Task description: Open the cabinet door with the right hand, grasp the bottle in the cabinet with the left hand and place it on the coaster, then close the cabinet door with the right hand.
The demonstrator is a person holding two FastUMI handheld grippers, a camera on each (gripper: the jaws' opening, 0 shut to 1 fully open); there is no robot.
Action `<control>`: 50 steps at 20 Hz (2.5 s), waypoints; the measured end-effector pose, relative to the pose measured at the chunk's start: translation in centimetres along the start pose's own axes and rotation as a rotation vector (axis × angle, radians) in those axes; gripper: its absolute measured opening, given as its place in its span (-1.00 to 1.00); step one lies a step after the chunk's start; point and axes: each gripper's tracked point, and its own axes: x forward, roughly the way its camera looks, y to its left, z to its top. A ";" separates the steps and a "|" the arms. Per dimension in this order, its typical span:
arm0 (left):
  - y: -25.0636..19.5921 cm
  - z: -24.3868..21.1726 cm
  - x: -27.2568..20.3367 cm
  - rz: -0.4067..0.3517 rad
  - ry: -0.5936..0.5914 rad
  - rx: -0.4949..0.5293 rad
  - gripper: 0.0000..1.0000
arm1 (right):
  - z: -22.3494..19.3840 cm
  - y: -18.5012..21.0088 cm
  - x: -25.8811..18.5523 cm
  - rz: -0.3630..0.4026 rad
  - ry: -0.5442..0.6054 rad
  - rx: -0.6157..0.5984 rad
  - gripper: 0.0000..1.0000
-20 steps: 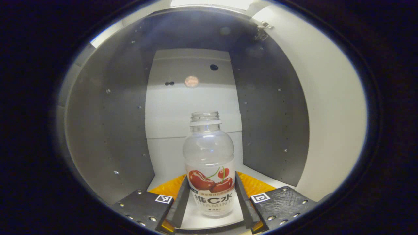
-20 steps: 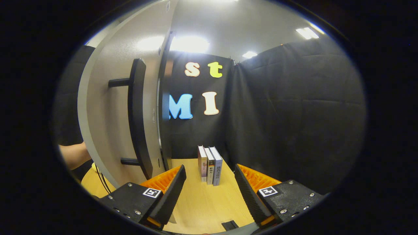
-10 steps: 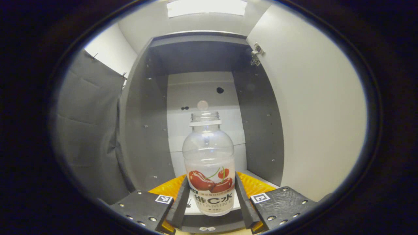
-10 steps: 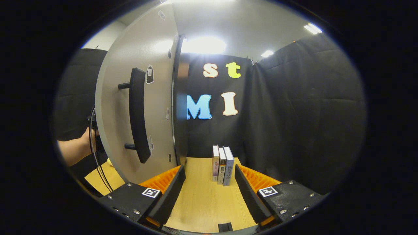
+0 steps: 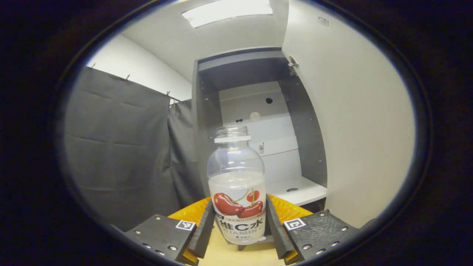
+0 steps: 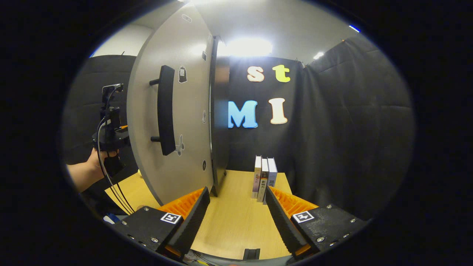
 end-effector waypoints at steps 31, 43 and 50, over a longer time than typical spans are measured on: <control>5.4 -37.5 -14.9 0.230 0.184 -0.064 0.58 | -24.5 8.0 4.1 0.058 0.443 -0.125 0.89; 6.9 -30.3 -14.5 0.249 0.054 -0.120 0.69 | -25.1 7.9 3.5 0.063 0.470 -0.130 0.90; 7.5 -23.1 -13.0 0.186 0.046 -0.083 0.69 | -21.5 7.7 3.5 0.058 0.405 -0.055 0.91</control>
